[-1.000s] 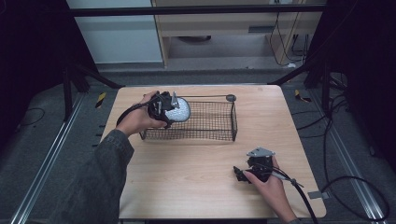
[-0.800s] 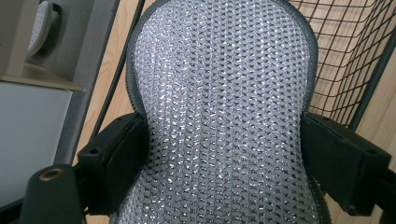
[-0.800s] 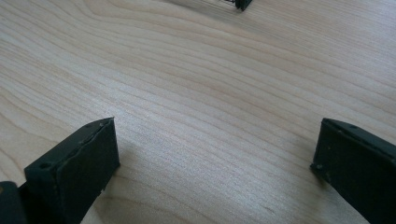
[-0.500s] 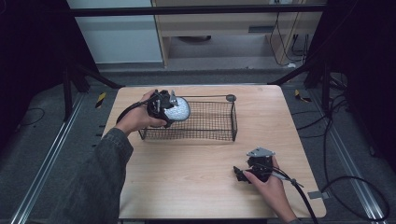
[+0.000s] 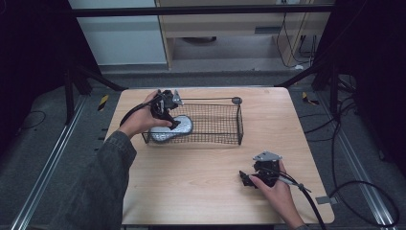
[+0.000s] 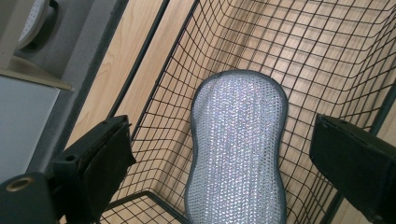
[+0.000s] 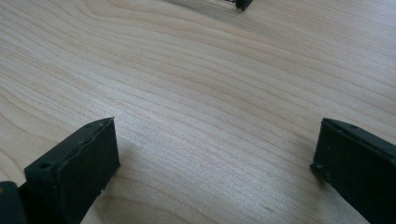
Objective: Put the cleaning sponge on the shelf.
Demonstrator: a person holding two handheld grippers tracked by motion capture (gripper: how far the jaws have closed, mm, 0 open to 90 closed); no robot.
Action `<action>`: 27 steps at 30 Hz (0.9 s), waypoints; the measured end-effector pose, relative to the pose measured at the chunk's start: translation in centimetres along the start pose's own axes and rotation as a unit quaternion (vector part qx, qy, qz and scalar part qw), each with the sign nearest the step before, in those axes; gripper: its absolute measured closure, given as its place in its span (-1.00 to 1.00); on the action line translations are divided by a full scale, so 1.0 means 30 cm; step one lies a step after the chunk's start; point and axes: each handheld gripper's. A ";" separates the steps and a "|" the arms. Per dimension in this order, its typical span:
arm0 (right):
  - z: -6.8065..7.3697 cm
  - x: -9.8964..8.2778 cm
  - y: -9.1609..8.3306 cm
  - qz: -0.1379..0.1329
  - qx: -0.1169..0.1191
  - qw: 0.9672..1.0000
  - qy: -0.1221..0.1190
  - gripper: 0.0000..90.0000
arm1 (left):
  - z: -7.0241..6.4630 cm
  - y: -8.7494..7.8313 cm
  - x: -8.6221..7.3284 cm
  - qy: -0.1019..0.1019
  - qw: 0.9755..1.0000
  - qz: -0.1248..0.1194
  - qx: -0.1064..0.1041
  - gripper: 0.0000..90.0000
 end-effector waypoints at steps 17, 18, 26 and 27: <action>0.000 0.000 0.000 0.000 0.000 1.000 0.000 -0.99 | -0.019 -0.062 0.020 -0.049 0.998 -0.023 -0.008 -0.85; 0.000 0.000 0.000 0.000 0.000 1.000 0.000 -0.99 | -0.021 -0.067 0.022 -0.057 0.998 -0.026 -0.009 -0.85; 0.000 0.000 0.000 0.000 0.000 1.000 0.000 -0.99 | -0.055 -0.104 0.024 -0.096 0.995 -0.038 -0.005 -0.86; 0.000 0.000 0.000 0.000 0.000 1.000 0.000 -0.99 | -0.060 -0.109 0.024 -0.102 0.994 -0.041 -0.005 -0.86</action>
Point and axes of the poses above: each handheld gripper's, and its own axes: y roughly forward along the jaws, x roughly out of its top, z roughly to its left, and after that the axes turned 10 degrees about x, right-handed
